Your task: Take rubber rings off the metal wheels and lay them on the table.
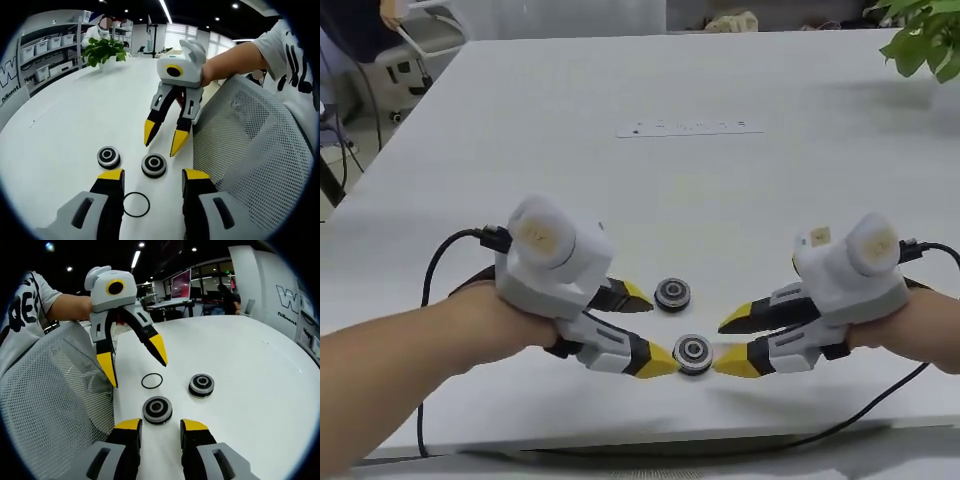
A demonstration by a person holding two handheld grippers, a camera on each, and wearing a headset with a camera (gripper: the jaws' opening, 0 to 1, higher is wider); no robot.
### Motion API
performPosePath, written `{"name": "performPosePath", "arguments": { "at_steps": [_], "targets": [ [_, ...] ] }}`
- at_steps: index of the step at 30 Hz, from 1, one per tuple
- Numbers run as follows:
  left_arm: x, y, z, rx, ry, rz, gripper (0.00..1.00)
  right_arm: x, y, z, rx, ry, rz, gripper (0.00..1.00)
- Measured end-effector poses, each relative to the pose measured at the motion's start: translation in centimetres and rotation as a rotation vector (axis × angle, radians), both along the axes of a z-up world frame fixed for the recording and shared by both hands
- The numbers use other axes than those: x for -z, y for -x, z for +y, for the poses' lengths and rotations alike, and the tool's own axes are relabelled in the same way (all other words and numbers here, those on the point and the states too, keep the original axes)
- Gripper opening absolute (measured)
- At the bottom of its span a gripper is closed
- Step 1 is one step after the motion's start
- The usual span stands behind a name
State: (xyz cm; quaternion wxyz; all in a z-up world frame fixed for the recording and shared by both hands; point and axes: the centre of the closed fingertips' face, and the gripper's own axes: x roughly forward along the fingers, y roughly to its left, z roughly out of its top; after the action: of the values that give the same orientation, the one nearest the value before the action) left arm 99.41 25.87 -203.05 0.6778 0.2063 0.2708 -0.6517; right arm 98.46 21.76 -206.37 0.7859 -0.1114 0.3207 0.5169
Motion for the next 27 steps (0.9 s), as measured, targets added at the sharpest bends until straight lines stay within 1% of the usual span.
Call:
{"name": "performPosePath", "arguments": {
  "at_steps": [5, 11, 15, 21, 27],
  "targets": [
    [0.6, 0.1, -0.4, 0.025, -0.015, -0.004, 0.36, 0.0, 0.0, 0.0, 0.0, -0.001, 0.001, 0.28],
    [1.3, 0.2, -0.9, 0.035, -0.032, 0.006, 0.35, 0.0, 0.0, 0.0, 0.001, -0.003, 0.003, 0.28],
    [1.7, 0.4, -1.1, 0.05, -0.044, 0.006, 0.33, 0.2, 0.0, 0.0, 0.0, 0.0, 0.004, 0.28],
    [2.0, 0.2, -1.5, 0.053, -0.048, 0.009, 0.32, 0.2, 0.0, 0.0, 0.0, -0.001, 0.005, 0.28],
    [2.3, 0.6, -2.0, 0.073, -0.054, 0.011, 0.28, 0.3, 0.1, 0.0, -0.002, 0.002, 0.006, 0.28]
  ]
}}
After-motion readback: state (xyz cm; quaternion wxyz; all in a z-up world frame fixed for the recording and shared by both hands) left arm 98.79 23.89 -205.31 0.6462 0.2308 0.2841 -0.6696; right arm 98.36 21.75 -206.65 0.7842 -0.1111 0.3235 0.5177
